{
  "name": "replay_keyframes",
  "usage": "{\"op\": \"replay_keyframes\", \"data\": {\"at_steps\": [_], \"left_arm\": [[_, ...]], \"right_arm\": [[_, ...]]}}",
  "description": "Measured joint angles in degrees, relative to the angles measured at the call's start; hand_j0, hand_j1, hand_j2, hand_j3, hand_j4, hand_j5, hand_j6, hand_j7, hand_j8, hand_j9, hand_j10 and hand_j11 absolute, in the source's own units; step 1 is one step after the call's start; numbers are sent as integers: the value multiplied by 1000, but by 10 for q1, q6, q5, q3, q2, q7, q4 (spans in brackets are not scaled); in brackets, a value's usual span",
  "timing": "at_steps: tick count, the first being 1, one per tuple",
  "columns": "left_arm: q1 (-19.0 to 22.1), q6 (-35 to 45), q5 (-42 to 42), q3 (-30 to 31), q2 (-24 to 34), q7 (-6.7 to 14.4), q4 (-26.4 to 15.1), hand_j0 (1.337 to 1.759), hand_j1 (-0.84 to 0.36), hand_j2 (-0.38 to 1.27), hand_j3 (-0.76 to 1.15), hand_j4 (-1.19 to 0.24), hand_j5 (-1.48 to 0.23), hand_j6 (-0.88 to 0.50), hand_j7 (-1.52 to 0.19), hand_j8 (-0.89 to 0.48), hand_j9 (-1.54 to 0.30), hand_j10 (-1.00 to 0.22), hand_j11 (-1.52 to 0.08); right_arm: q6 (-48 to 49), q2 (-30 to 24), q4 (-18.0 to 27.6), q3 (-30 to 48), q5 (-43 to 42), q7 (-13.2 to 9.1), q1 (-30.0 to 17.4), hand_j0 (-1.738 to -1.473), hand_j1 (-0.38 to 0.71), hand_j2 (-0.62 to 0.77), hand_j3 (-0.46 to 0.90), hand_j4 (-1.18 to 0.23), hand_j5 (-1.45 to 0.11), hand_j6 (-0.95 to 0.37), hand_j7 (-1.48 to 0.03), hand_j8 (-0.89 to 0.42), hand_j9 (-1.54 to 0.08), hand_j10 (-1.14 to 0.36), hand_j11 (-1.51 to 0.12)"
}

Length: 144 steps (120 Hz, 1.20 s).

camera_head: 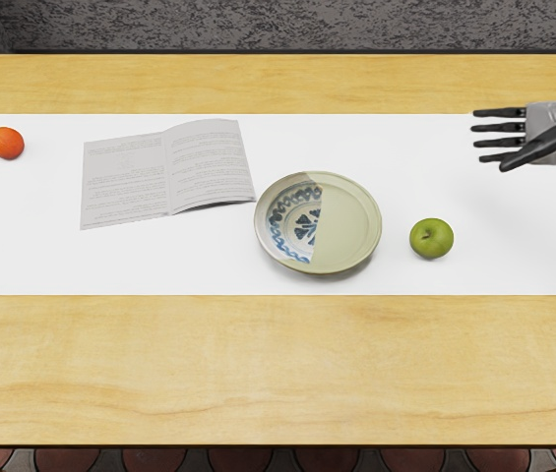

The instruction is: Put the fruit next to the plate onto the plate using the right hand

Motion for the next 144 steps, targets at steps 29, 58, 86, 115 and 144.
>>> {"op": "replay_keyframes", "data": {"at_steps": [29, 58, 86, 115, 144], "left_arm": [[1, 0, 0, -1, 0, 0, 0, 1658, 349, 0, 0, 0, 0, 0, 0, 0, 0, 0, 0], [1, 0, 0, -1, 0, 0, 1, 1658, 349, 0, 0, 0, 0, 0, 0, 0, 0, 0, 0], [1, 0, 0, 0, 0, 0, 2, 1658, 349, 0, 0, 0, 0, 0, 0, 0, 0, 0, 0], [5, 0, 0, -1, 0, 0, 2, 1658, 349, 0, 0, 0, 0, 0, 0, 0, 0, 0, 0], [4, 0, 0, -1, 0, 0, 3, 1658, 349, 0, 0, 0, 0, 0, 0, 0, 0, 0, 0]], "right_arm": [[0, 0, 6, 5, -5, 0, 4, -1658, -349, -1, 0, 0, 0, 2, 0, 2, 0, 1, 0], [0, 35, 80, -7, -136, 0, 45, -1658, -349, 0, 0, 0, 0, 2, 0, 1, 0, 1, 0], [0, 39, 171, -135, -227, 0, 114, -1658, -349, 0, 0, -1, 0, -1, 0, -1, 0, 0, 0], [-56, -4, 296, -260, -249, 0, 219, -1658, -349, -1, 0, -2, 0, -2, 0, -2, 0, -1, 0], [-281, -25, 396, -286, -397, 0, 201, -1658, -349, 0, 0, -3, 0, -4, 0, -3, 0, -2, 0]]}}
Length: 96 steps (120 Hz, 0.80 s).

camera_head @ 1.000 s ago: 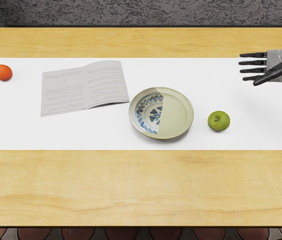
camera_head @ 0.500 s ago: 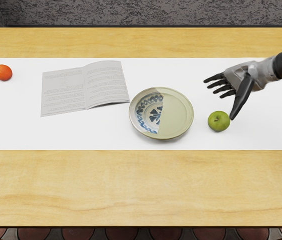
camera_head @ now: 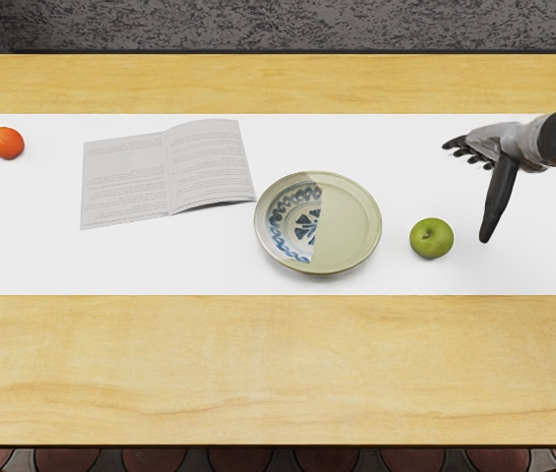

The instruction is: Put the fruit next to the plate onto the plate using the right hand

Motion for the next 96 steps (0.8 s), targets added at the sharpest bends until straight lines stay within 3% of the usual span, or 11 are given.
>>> {"op": "replay_keyframes", "data": {"at_steps": [36, 58, 96], "left_arm": [[-1, 0, 0, 0, 0, 0, 0, 1658, 349, 0, 0, 0, 0, 0, 0, 0, 0, 0, 0], [-1, 0, 0, 0, 0, 0, 0, 1658, 349, 0, 0, 0, 0, 0, 0, 0, 0, 0, 0], [-1, 0, 0, 0, 0, 0, 0, 1658, 349, 0, 0, 0, 0, 0, 0, 0, 0, 0, 0]], "right_arm": [[-193, 40, 51, -44, -137, 0, -80, -1658, -349, 1, 0, -3, -1, -5, 0, -4, 0, -3, 0], [-269, 36, 69, -81, -165, 0, -91, -1658, -303, -6, 0, -43, -52, -45, -51, -43, -52, -42, -52], [-347, 80, 72, -121, -172, 0, -97, -1658, -189, -25, 0, -138, -176, -139, -175, -138, -175, -137, -175]]}}
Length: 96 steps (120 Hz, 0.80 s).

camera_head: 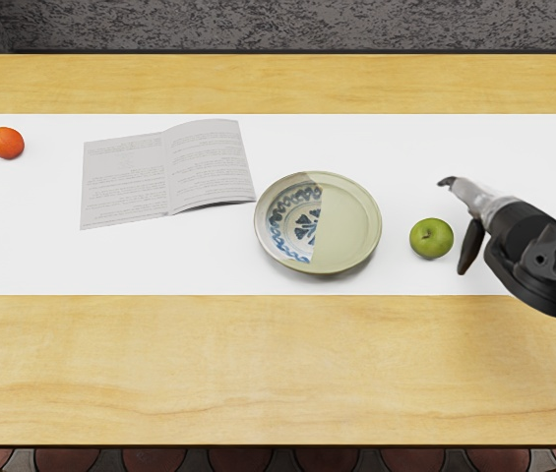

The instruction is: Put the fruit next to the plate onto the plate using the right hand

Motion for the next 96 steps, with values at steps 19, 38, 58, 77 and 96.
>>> {"op": "replay_keyframes", "data": {"at_steps": [19, 38, 58, 77, 96], "left_arm": [[0, 0, 0, 0, 0, 0, 0, 1658, 349, 0, 0, 0, 0, 0, 0, 0, 0, 0, 0], [0, 0, 0, 0, 0, 0, 0, 1658, 349, 0, 0, 0, 0, 0, 0, 0, 0, 0, 0], [0, 0, 0, 0, 0, 0, 0, 1658, 349, 0, 0, 0, 0, 0, 0, 0, 0, 0, 0], [0, 0, 0, 0, 0, 0, 0, 1658, 349, 0, 0, 0, 0, 0, 0, 0, 0, 0, 0], [1, 0, 0, 0, 0, 0, 0, 1658, 349, 0, 0, 0, 0, 0, 0, 0, 0, 0, 0]], "right_arm": [[-10, 19, 0, -3, 0, 0, -1, -1658, -114, -37, 0, -200, -257, -202, -256, -201, -257, -200, -257], [-27, 29, -2, -14, 0, 0, -1, -1658, -61, -46, 0, -244, -314, -245, -314, -244, -314, -244, -314], [-41, 32, -4, -26, 0, 0, -2, -1658, -32, -51, 0, -268, -346, -269, -345, -268, -346, -268, -346], [-46, 40, -4, -30, 0, 0, -1, -1658, -8, -55, 0, -287, -371, -288, -371, -288, -371, -287, -371], [-48, 54, -6, -33, 1, 0, 1, -1658, 7, -57, 0, -300, -388, -301, -387, -300, -388, -300, -388]]}}
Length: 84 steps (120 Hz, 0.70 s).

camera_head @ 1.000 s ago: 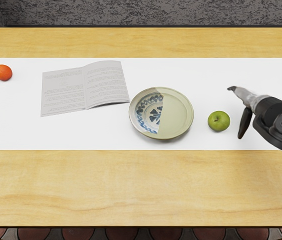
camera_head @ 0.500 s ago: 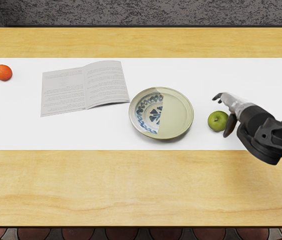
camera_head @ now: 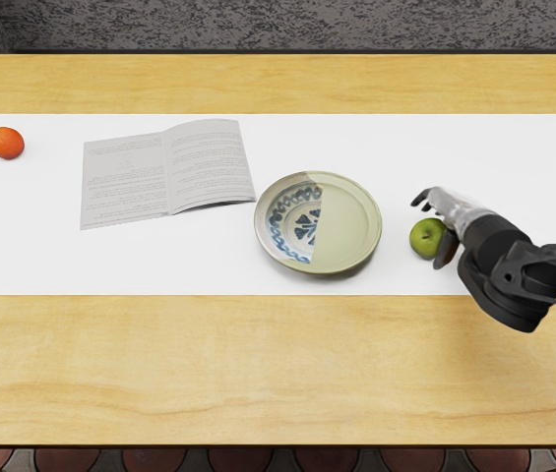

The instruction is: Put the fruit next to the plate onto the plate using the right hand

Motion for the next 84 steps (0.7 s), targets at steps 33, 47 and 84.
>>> {"op": "replay_keyframes", "data": {"at_steps": [33, 47, 84], "left_arm": [[-1, 0, 0, 0, 0, 0, 0, 1658, 349, 0, 0, 0, 0, 0, 0, 0, 0, 0, 0], [-1, 0, 0, 0, 0, 0, 0, 1658, 349, 0, 0, 0, 0, 0, 0, 0, 0, 0, 0], [0, 0, 0, 0, 0, 0, 0, 1658, 349, 0, 0, 0, 0, 0, 0, 0, 0, 0, 0]], "right_arm": [[-3, 6, -4, -6, 0, 0, -1, -1658, 41, -63, 0, -328, -425, -329, -424, -328, -424, -328, -424], [-4, 7, -5, -8, 0, 0, -1, -1658, 65, -67, 0, -348, -451, -349, -450, -348, -450, -348, -450], [-4, 7, -6, -10, 0, 0, -1, -1657, 132, -56, 0, -414, -547, -418, -542, -415, -547, -415, -547]]}}
